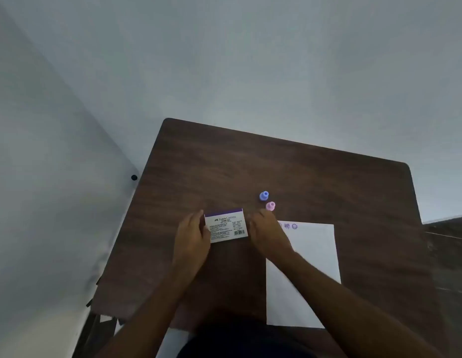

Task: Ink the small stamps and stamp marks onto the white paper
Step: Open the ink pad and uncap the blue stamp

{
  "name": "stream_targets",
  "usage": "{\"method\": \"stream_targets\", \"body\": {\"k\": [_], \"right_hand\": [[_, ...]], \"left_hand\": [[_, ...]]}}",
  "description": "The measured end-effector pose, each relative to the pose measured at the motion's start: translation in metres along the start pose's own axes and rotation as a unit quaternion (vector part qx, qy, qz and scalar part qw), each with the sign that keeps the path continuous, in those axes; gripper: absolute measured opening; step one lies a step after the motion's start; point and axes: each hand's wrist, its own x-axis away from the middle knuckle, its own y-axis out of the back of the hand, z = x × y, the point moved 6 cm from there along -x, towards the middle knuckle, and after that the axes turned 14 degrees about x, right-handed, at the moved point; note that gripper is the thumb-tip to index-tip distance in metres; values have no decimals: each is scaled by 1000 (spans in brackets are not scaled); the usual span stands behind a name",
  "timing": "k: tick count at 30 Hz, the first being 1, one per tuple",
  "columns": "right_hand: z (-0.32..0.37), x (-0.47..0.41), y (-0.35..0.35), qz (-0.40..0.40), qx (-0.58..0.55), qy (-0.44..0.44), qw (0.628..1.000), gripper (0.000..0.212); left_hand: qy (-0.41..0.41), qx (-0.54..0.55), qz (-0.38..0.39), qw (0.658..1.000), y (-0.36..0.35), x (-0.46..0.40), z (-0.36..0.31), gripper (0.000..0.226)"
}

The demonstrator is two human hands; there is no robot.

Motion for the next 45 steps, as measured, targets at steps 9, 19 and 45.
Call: {"method": "stream_targets", "body": {"k": [9, 19, 45], "right_hand": [[-11, 9, -33, 41, -154, -153, 975, 19], [-10, 8, -33, 35, -199, -142, 969, 23], [0, -51, 10, -21, -283, -103, 953, 16]], "left_hand": [[236, 248, 10, 940, -22, 10, 43, 35], [223, 250, 8, 942, -28, 19, 39, 39], [237, 345, 30, 908, 7, -38, 13, 48]]}}
